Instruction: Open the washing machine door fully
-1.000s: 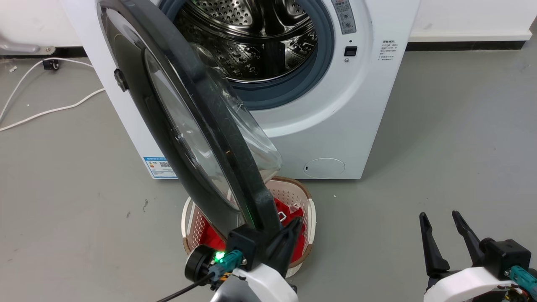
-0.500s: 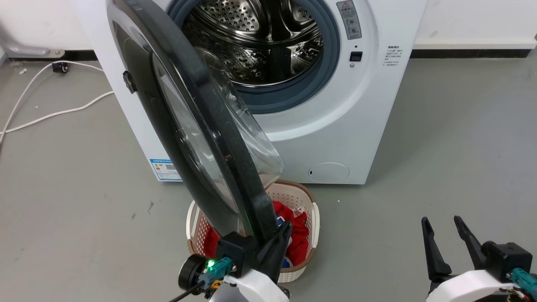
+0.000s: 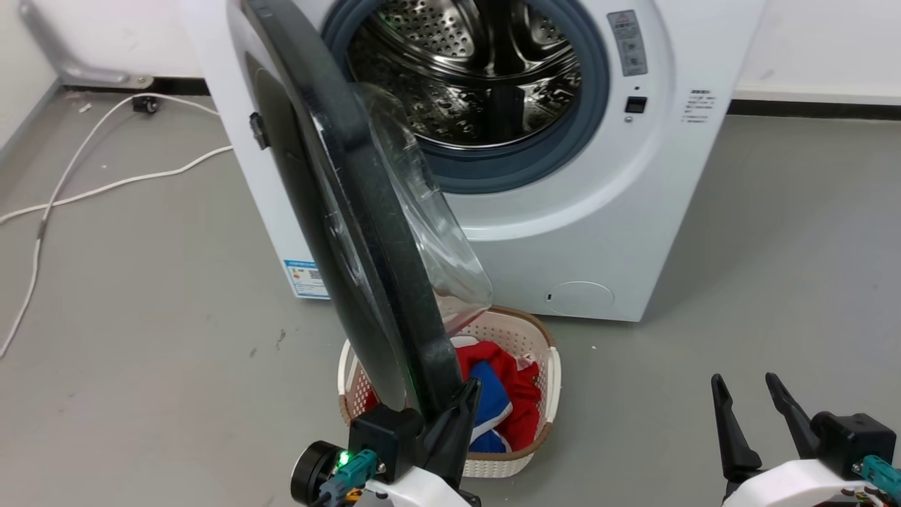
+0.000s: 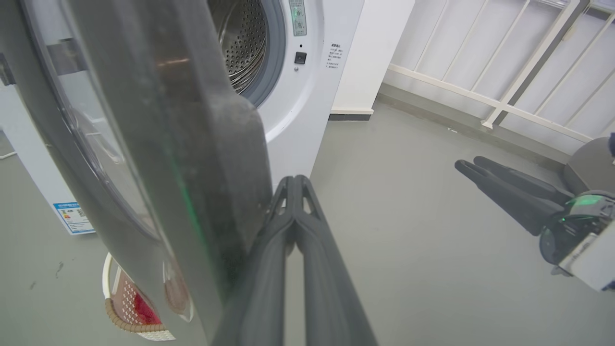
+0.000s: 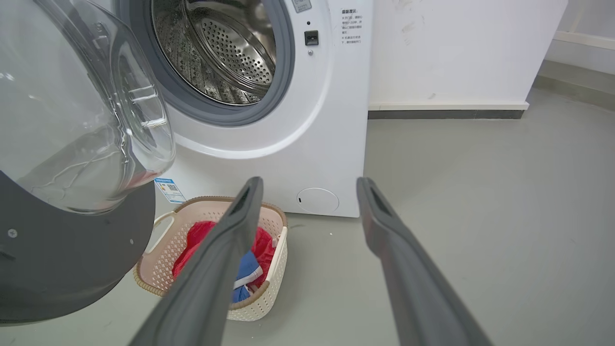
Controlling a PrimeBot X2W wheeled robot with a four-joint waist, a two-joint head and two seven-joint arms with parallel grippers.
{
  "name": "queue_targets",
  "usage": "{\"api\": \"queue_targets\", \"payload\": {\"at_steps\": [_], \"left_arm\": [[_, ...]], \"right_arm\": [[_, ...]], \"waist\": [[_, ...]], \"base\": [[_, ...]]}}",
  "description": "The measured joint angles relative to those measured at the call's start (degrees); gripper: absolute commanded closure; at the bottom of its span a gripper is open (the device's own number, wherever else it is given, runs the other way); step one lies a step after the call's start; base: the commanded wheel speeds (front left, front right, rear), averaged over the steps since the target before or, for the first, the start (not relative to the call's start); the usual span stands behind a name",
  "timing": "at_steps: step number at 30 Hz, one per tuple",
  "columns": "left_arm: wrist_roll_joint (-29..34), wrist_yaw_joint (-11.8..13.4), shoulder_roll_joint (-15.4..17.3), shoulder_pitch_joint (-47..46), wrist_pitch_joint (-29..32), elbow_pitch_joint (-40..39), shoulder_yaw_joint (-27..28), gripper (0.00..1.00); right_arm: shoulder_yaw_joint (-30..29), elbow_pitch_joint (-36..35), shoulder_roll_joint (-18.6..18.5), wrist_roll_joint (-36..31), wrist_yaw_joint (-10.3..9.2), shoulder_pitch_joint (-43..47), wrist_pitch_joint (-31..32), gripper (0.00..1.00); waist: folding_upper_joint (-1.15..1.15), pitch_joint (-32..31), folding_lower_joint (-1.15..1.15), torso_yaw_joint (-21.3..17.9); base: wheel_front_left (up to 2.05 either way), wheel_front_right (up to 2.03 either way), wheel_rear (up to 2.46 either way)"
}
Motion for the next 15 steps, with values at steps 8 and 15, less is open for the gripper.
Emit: {"api": "queue_targets", "payload": {"at_steps": [8, 15], "left_arm": [[0.3, 0.8, 0.0, 0.0, -0.2, -1.0, -0.1, 1.00], [0.9, 1.5, 0.2, -0.2, -1.2, -1.8, 0.2, 1.00]], "right_arm": [[-0.1, -0.4, 0.0, 0.4, -0.01, 0.0, 0.4, 0.00], [-0.6, -0.6, 0.0, 0.5, -0.01, -0.1, 0.6, 0.00]], "waist": [[0.00, 0.6, 0.00, 3.1], [0.00, 1.1, 0.00, 6.7]], "base": [[0.00, 0.00, 0.00], [0.00, 0.00, 0.00]]}}
